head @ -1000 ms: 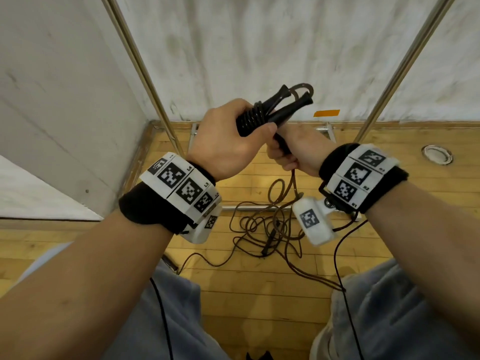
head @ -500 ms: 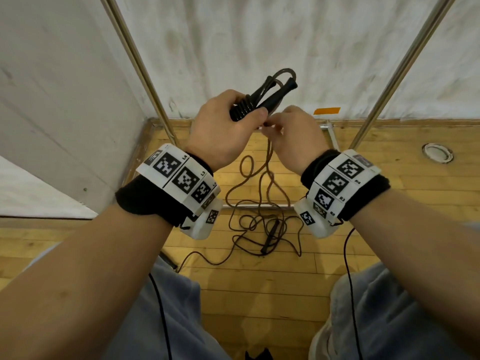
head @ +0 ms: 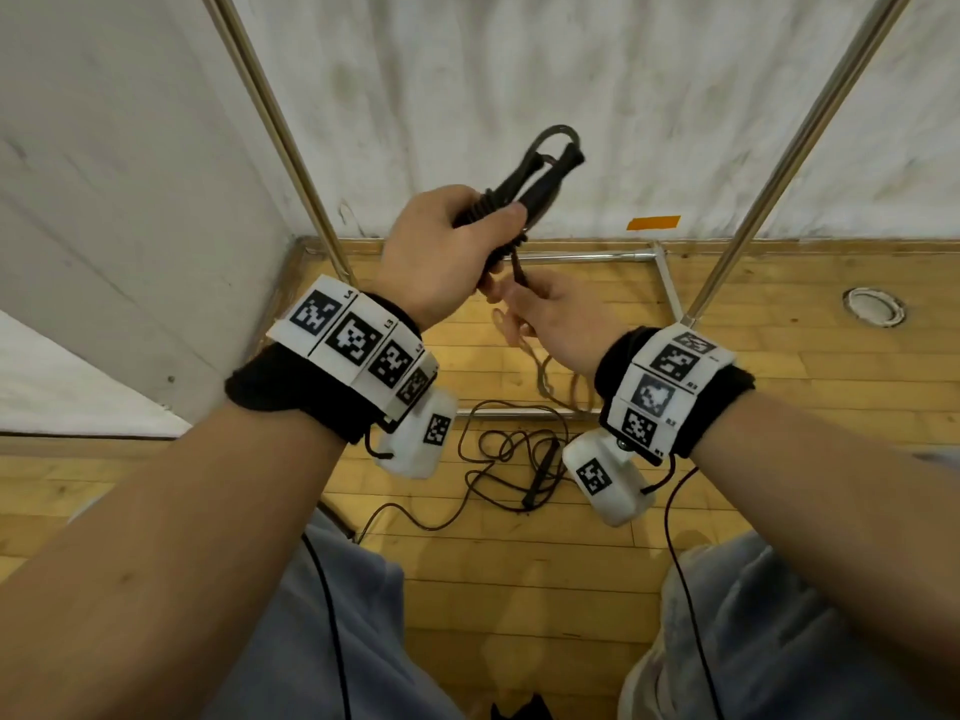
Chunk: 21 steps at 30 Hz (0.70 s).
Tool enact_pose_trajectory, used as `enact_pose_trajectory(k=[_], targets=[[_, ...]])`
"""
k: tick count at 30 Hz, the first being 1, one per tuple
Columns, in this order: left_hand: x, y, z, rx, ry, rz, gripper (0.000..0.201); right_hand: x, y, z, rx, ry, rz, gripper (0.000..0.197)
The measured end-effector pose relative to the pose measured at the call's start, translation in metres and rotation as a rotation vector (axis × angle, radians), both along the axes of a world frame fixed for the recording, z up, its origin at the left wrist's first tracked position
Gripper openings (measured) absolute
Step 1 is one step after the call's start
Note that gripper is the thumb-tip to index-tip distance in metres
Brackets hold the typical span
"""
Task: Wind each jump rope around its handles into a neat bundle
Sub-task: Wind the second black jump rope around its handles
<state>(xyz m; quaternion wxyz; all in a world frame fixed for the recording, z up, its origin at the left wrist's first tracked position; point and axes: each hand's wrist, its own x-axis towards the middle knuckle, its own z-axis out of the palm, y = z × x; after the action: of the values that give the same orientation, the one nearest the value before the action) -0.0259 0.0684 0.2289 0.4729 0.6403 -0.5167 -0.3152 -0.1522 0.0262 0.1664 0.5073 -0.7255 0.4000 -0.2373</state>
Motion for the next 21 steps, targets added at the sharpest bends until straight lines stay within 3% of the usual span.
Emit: enact_pose_trajectory(k=[5,10,17,21], targets=[[0.02,-0.004,-0.008,-0.056,-0.352,0.16,0.021,0.002,0.001,0.005,-0.373,0.193,-0.066,0.01],[0.041,-0.009,-0.02,0.011,-0.667,0.209,0.038,-0.005,-0.005,0.018,-0.517,0.413,0.009,0.041],[0.039,-0.014,-0.039,0.201,-0.788,0.02,0.042,-0.02,-0.011,0.035,-0.447,0.323,0.091,0.027],[0.024,-0.016,-0.047,0.312,-0.878,-0.113,0.036,-0.026,-0.014,0.038,-0.52,0.342,0.09,0.029]])
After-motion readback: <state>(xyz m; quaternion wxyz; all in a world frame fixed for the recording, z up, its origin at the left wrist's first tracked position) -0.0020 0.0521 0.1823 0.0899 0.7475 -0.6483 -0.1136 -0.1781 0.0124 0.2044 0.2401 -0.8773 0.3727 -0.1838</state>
